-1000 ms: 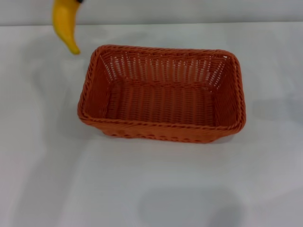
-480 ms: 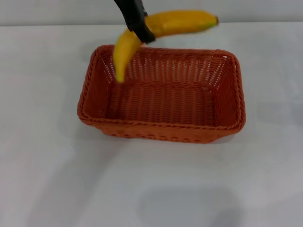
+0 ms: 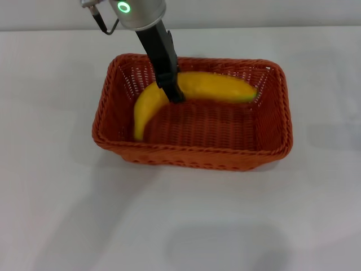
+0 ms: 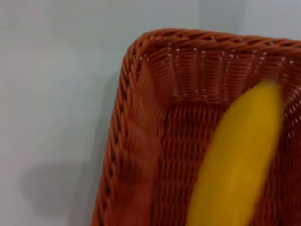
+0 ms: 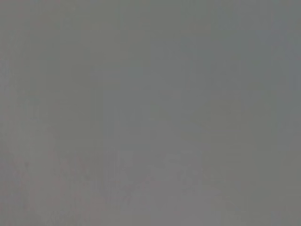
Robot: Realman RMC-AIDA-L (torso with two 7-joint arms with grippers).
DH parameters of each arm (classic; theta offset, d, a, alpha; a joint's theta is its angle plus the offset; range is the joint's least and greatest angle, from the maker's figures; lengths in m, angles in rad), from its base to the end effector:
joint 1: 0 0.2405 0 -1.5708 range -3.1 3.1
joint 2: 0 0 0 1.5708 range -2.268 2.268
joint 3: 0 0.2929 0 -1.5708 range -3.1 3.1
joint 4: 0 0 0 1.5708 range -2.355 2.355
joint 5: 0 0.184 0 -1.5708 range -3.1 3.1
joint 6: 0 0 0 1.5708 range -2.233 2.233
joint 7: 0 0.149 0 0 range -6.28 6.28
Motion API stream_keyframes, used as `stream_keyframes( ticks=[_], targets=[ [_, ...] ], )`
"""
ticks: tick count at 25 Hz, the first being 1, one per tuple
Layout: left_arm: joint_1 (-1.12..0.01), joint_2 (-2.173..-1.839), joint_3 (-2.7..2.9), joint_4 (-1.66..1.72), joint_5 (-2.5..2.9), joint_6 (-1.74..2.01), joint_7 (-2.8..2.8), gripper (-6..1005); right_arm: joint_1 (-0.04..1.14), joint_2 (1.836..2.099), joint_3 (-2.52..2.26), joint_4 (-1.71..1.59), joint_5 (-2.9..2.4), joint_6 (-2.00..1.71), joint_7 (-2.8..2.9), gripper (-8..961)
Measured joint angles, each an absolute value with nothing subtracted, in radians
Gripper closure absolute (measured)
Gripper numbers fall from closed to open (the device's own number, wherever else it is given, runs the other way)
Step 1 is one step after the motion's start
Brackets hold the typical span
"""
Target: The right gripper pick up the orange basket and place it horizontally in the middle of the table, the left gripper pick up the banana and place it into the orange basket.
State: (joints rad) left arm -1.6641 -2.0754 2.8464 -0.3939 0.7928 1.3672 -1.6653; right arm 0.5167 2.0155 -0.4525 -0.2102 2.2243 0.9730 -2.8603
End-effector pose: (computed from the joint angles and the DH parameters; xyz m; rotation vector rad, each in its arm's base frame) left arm -0.0541 0.4505 -0.0526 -2.9428 -0.0361 0.7879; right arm 0.3794 0.3816 0.0748 -1.4662 0.4908 0.4756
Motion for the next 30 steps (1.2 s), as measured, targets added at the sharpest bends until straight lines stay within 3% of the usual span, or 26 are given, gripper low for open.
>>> stream_keyframes(
  ticks=[11,17,24,30],
  targets=[
    [-1.632,-2.075,2.845,-0.413,0.74,1.281,-1.669,426,0.508,2.017,-0.452,-0.21,2.224,0.981,-2.861,77],
    [-1.545,-2.073,2.845,-0.56,0.351,1.218,-1.652,297,0.506,2.016,-0.453,-0.209,2.224,0.976,-2.861,77],
    [-1.266,-2.057,2.846,-0.63,-0.296,1.293,-1.546,298,0.505,2.016,-0.453,-0.196,2.224,0.978,-2.861,77],
    [-0.876,-2.058,2.846,-0.47,-1.029,1.444,-1.275,293,0.502,2.017,-0.453,-0.174,2.224,1.024,-2.862,77]
  ],
)
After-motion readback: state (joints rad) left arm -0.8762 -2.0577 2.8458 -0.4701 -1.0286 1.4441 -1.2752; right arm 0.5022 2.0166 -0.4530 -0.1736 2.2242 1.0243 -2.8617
